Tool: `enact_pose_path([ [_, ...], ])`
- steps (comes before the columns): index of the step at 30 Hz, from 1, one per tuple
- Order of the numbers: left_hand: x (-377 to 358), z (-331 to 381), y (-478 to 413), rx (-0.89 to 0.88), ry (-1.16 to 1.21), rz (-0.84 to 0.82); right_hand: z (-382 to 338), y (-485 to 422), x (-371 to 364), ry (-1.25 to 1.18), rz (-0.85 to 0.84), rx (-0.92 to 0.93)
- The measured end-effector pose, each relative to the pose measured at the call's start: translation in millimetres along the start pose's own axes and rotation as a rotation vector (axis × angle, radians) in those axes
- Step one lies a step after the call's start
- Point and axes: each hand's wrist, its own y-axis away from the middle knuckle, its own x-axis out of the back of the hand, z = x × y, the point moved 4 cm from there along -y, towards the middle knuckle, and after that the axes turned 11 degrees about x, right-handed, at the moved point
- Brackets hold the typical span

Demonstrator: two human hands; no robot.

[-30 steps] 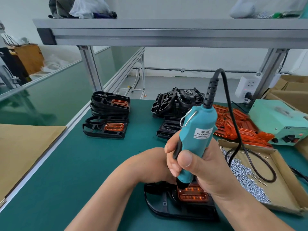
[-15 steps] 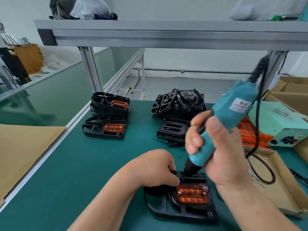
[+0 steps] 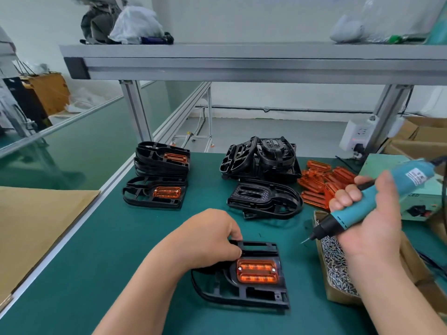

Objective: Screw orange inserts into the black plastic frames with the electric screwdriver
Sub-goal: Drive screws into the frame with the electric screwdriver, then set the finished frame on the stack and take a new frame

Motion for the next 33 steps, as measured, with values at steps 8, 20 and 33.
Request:
enact_pose_path([
  [8, 57.3, -48.5, -4.7, 0.176, -0.055, 0.335, 3.9, 5.5, -0.3, 0.017, -0.019, -0.031],
  [20, 105.1, -154.2, -57.3, 0.491, -0.353, 0.462, 7.2, 8.1, -2.8, 0.016, -0.053, -0.054],
  [33, 103.9, -166.7, -72.6, 0.552, -0.447, 0.469, 7.1, 8.9, -4.5, 0.025, -0.079, -0.053],
])
